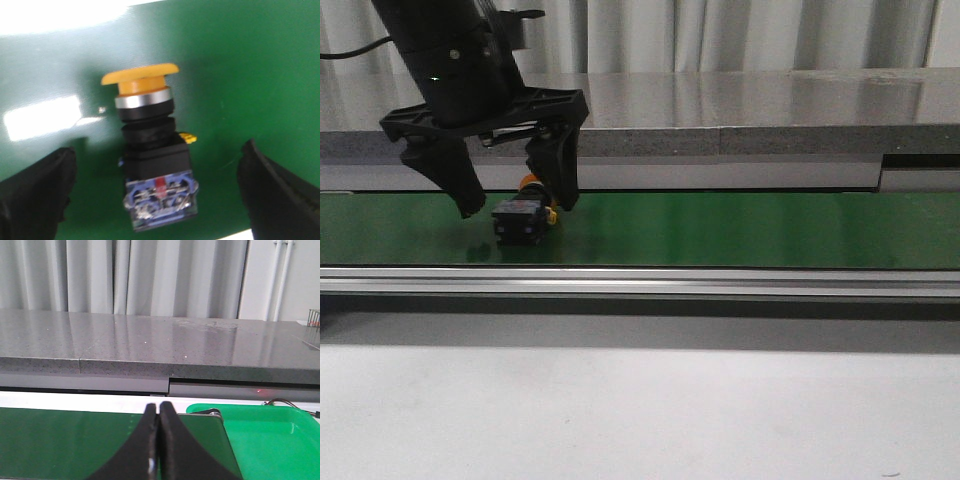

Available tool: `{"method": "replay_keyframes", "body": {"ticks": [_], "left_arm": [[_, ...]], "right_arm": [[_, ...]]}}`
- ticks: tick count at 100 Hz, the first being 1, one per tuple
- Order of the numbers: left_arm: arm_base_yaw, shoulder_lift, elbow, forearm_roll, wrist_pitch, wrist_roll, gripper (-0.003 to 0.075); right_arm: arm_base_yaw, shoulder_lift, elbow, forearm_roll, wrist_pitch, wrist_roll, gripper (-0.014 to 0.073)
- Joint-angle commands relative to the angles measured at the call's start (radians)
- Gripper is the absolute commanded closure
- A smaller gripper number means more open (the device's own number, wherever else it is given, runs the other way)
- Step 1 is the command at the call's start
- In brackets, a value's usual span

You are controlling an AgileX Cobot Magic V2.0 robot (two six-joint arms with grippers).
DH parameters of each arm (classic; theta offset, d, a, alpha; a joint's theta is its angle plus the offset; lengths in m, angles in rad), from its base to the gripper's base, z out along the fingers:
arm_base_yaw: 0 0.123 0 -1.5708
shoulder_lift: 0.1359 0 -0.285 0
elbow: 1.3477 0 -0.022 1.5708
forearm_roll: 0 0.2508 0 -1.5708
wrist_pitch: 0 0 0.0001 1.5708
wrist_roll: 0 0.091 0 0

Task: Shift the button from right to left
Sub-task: 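Lower the left gripper onto the button and close on its body, then lift the button off the belt and carry it over the blue tray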

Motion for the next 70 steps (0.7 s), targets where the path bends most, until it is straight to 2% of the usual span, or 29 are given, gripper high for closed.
{"method": "replay_keyframes", "body": {"ticks": [1, 8, 25, 30, 40, 70], "left_arm": [[-0.008, -0.036, -0.031, -0.01, -0.035, -0.01, 0.0139], [-0.006, -0.027, -0.031, -0.006, -0.035, -0.01, 0.0203], [-0.006, -0.025, -0.031, -0.006, -0.035, -0.01, 0.0444], [-0.006, -0.025, -0.031, -0.006, -0.035, -0.01, 0.0491], [-0.006, -0.027, -0.031, -0.006, -0.03, -0.01, 0.0528], [0.033, -0.16, -0.033, 0.052, -0.013, -0.012, 0.0528]], "right_arm": [[0.0, -0.005, -0.025, -0.006, -0.086, -0.001, 0.0661], [0.0, -0.005, -0.025, -0.006, -0.086, -0.001, 0.0661], [0.0, -0.005, -0.025, -0.006, -0.086, -0.001, 0.0661], [0.0, -0.005, -0.025, -0.006, -0.086, -0.001, 0.0661], [0.0, -0.005, -0.025, -0.006, -0.086, -0.001, 0.0661], [0.0, -0.005, -0.025, -0.006, -0.086, -0.001, 0.0661]]}}
